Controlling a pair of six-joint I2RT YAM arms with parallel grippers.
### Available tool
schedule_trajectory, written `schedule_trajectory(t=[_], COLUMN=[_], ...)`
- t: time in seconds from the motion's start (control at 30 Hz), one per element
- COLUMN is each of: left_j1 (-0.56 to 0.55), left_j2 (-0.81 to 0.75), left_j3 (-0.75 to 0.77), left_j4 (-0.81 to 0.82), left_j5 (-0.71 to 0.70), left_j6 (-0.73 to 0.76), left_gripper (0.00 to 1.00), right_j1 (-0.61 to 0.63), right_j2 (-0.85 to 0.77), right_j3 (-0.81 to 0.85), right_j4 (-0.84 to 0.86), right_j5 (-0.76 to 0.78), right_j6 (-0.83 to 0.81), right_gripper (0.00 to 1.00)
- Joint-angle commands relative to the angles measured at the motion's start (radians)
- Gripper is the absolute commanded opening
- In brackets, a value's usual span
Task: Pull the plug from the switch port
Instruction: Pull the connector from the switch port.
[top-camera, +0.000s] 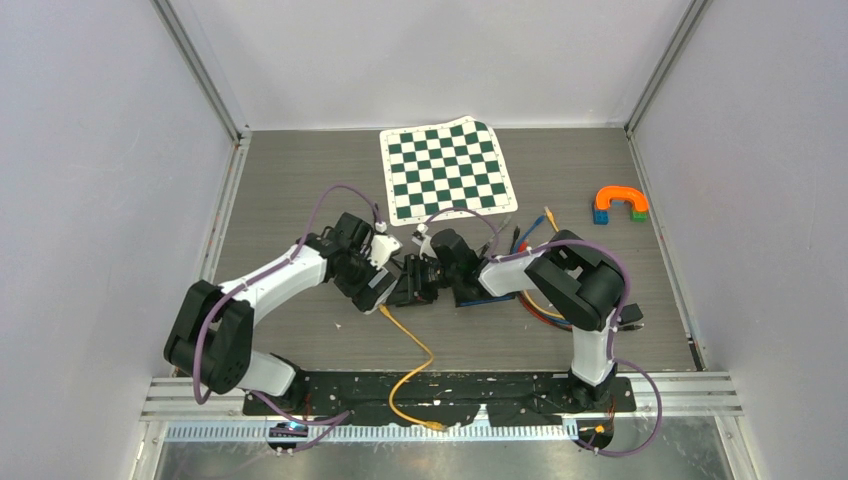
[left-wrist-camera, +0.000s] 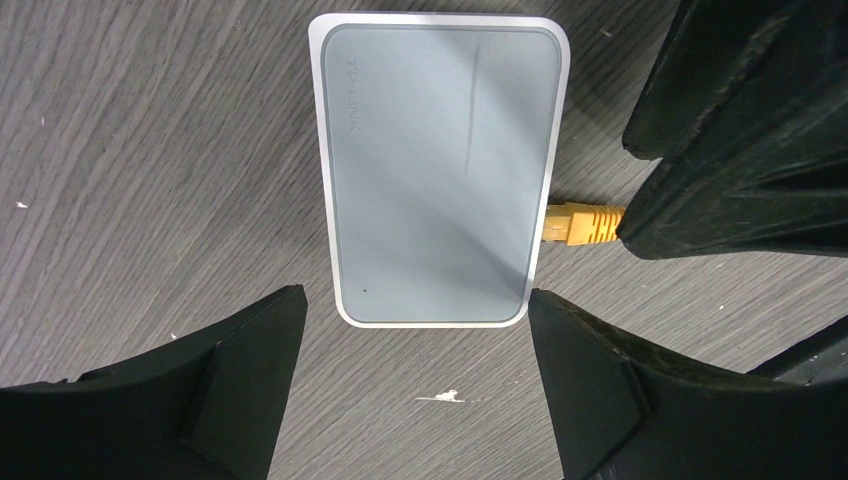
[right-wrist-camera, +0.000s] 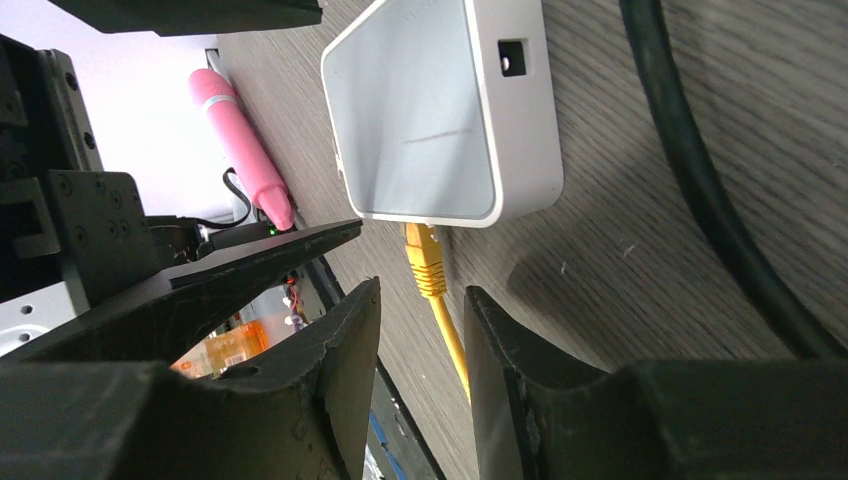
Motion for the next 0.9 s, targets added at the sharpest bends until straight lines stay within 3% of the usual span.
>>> schedule_trajectory(t=[0.0, 0.37, 0.57, 0.8, 0.87], left_j1=[-0.005, -0.018, -0.019, -0.018, -0.018], left_j2=[0.033, 0.132, 0.113, 0.143, 0.142], left_j3=[0.045, 0.087, 0.079, 0.098, 0.098], left_j4=[-0.035, -0.089, -0.089, -0.113, -0.117], left_j5=[0.013, -0.011, 0.013, 0.043, 0.052], left_j6=[0.011, 0.012, 0.023, 0.030, 0.031], left_gripper=[0.85, 0.75, 0.77, 0.47, 0.43], right_j1=[0.000, 0.001, 0.006, 0.015, 0.022], right_j2=[0.000, 0.019, 0.027, 0.047, 0.055], right_j3=[0.003, 0.017, 0.024, 0.055, 0.066], right_j4=[0.042, 0.039, 0.036, 0.020, 0.011], right_j5=[-0.010, -0.014, -0.017, -0.021, -0.015], right_j6=[0.002, 0.006, 0.005, 0.004, 0.004], right_gripper=[0.44, 0.43, 0.43, 0.43, 0.43])
